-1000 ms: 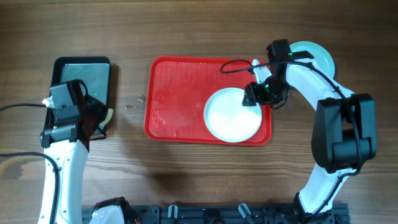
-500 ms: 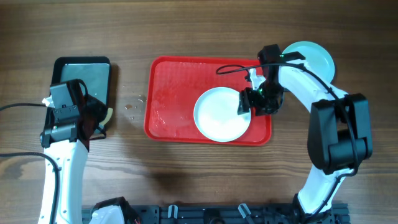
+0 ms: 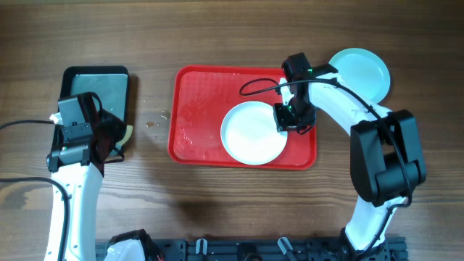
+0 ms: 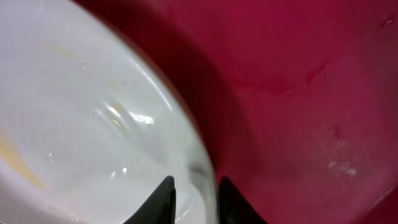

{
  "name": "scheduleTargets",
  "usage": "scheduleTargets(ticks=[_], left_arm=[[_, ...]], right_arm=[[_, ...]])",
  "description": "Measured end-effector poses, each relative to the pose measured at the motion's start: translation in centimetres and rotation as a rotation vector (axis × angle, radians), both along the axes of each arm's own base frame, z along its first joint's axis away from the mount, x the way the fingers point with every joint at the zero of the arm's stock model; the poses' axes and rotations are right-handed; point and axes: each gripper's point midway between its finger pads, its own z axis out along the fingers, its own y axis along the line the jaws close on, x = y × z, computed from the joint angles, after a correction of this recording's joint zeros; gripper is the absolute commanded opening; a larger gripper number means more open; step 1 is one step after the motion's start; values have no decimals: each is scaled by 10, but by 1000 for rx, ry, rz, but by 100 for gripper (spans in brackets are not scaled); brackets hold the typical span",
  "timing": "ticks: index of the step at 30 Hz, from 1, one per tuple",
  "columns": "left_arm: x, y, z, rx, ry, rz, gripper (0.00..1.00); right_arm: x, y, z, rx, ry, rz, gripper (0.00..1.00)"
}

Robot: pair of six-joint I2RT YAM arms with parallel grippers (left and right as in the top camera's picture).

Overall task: Clean dirty plates on tray and stack at the side
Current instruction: 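Move the right gripper to the white plate and grip its rim, then carry the sponge with the left gripper onto the white plate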

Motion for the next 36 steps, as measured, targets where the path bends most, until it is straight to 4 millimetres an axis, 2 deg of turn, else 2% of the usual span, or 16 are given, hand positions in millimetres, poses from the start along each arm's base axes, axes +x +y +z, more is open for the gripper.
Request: scheduleTargets(ticks=[4,6,8,10,16,20,25,28,31,33,35,36], left_arm=[[2,-7,0,-35,-8,-26,4],[4,-14,0,-61,-15,-57,4],[6,-20,1,-89,-25,-85,4],[9,-29,3,-119,-42,-129,4],[18,-59,12,-231,-106,-260,4],[25,-93,19,-264,-139,-378,4],[39,-151,22,-283,-182,-571,4],[48,-188,9,-303,-174,-663,4],[55,-219,-12,-321,-154,-730,4],[56,-235,-28,-329,-129,-766,4],[57,-247,-39,-336,-113,-787,4],[55,-254,-50,-346,-84,-788,4]], right_arm=[[6,-7,-8,-44,-30,-53,34],[6,-8,-9,-44,-39,-71,34],[5,-8,-9,-44,-45,-75,22],[5,-8,-10,-49,-44,-84,4],[9,3,-7,21,-58,-83,4],[17,18,-6,100,-80,-79,4],[31,32,-3,165,-132,-82,5],[36,45,0,183,-172,-51,4],[32,65,1,198,-195,-1,4],[30,75,2,204,-204,22,4],[29,79,2,202,-206,21,4],[29,79,2,199,-206,15,5]])
